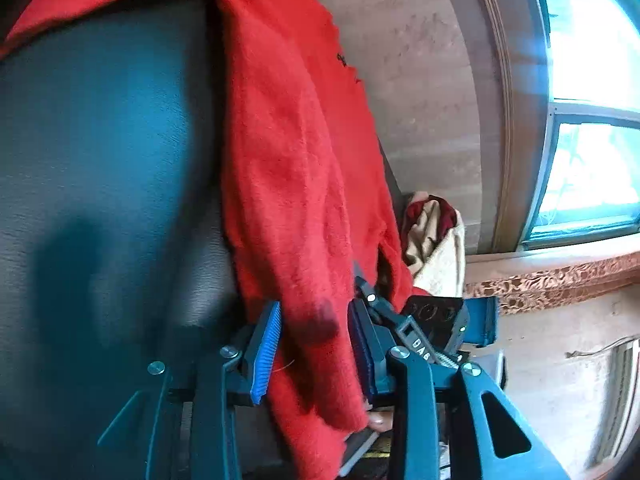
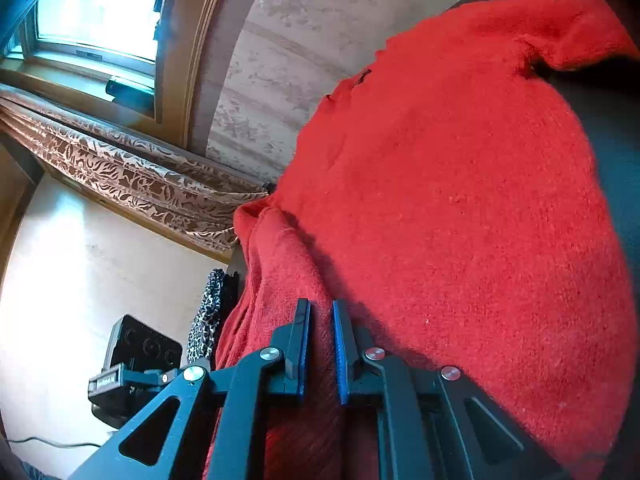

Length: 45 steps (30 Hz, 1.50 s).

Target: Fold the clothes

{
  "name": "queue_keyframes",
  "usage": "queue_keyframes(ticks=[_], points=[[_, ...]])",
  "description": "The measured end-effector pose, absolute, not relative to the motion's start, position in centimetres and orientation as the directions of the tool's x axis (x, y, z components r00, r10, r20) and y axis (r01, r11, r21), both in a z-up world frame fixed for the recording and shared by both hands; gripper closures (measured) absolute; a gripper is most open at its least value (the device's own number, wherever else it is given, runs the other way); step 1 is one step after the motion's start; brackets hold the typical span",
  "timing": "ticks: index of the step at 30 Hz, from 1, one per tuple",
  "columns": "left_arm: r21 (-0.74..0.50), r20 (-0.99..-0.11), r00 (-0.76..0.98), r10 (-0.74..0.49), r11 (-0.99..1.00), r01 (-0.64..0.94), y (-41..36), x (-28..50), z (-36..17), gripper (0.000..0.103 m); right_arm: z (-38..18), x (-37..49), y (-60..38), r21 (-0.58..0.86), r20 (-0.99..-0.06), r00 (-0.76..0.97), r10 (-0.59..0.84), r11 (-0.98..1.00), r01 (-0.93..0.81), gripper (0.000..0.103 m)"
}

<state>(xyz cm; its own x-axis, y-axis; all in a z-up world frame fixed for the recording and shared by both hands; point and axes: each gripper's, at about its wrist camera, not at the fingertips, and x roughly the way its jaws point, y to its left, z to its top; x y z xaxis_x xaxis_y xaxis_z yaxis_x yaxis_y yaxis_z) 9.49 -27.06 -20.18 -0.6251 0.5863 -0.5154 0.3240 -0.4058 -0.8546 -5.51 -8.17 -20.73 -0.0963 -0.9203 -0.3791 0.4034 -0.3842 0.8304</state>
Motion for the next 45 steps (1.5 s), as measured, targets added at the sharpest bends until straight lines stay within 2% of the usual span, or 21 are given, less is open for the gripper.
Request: queue_keyframes(ticks=[4,6,9,15,18,20,22,24,26,27,32,35,38,40,42,45], points=[[-0.826,-0.551,-0.631,0.546,-0.463,0.321,-27.6,9.6,-19.4,0.07,-20.8,-5.5,-8.2,0.836,-0.362,-0.091,-0.928,-0.366,0.408,0.089],[-0.81,-0.568,-0.634,0.525,-0.491,0.32,-27.9,9.6,-19.0,0.097,-20.8,-5.5,-8.0,0.849,-0.333,-0.083,-0.939,-0.337,0.407,0.085],[-0.785,-0.593,-0.638,0.491,-0.532,0.319,-28.3,9.7,-18.4,0.097,-20.9,-5.5,-7.4,0.881,-0.245,-0.055,-0.968,-0.246,0.404,0.072],[-0.689,-0.653,-0.706,0.274,-0.603,0.403,-35.8,18.7,-14.0,0.097,-21.1,-5.9,-6.8,0.92,-0.097,-0.003,-0.995,-0.091,0.381,0.052],[-0.62,-0.718,-0.664,0.209,-0.626,0.473,-38.0,22.1,-13.9,0.097,-21.1,-5.9,-6.6,0.929,-0.058,0.002,-0.998,-0.053,0.367,0.049],[-0.525,-0.795,-0.59,0.14,-0.645,0.555,-38.5,23.3,-14.7,0.098,-20.7,-5.7,-6.9,0.921,-0.088,0.002,-0.996,-0.08,0.382,0.049],[-0.49,-0.813,-0.576,0.088,-0.637,0.594,-38.8,23.9,-14.7,0.098,-20.1,-5.4,-7.5,0.908,-0.151,-0.005,-0.988,-0.141,0.394,0.049],[-0.561,-0.76,-0.642,0.103,-0.603,0.567,-38.9,24.1,-14.1,0.092,-19.2,-4.8,-8.1,0.884,-0.248,-0.022,-0.969,-0.235,0.404,0.047],[-0.593,-0.709,-0.697,0.108,-0.627,0.506,-38.1,23.4,-13.0,0.087,-17.8,-3.8,-8.8,0.847,-0.326,-0.047,-0.944,-0.314,0.429,0.032],[-0.562,-0.72,-0.686,0.104,-0.668,0.488,-37.3,22.4,-12.9,0.087,-17.2,-3.0,-9.1,0.825,-0.345,-0.053,-0.937,-0.33,0.459,0.023],[-0.415,-0.804,-0.586,0.106,-0.804,0.425,-33.1,16.9,-14.9,0.087,-16.2,0.9,-9.7,0.67,-0.484,-0.099,-0.87,-0.441,0.597,0.02],[-0.352,-0.872,-0.477,0.112,-0.82,0.451,-31.6,15.7,-18.2,0.089,-16.8,2.1,-8.4,0.579,-0.539,-0.157,-0.828,-0.5,0.644,0.03],[-0.375,-0.854,-0.507,0.118,-0.814,0.444,-30.7,17.1,-18.5,0.09,-17.0,2.2,-7.0,0.468,-0.592,-0.189,-0.784,-0.524,0.712,0.045],[-0.394,-0.861,-0.486,0.15,-0.801,0.45,-30.3,17.9,-18.7,0.093,-17.4,1.4,-5.6,0.49,-0.599,-0.192,-0.778,-0.545,0.681,0.074],[-0.38,-0.872,-0.464,0.154,-0.811,0.444,-29.7,18.3,-18.6,0.094,-18.2,-0.1,-3.7,0.587,-0.582,-0.142,-0.801,-0.534,0.608,0.088],[-0.384,-0.88,-0.445,0.165,-0.799,0.463,-29.6,18.3,-18.2,0.094,-18.8,-0.8,-2.0,0.66,-0.549,-0.097,-0.83,-0.502,0.558,0.089]])
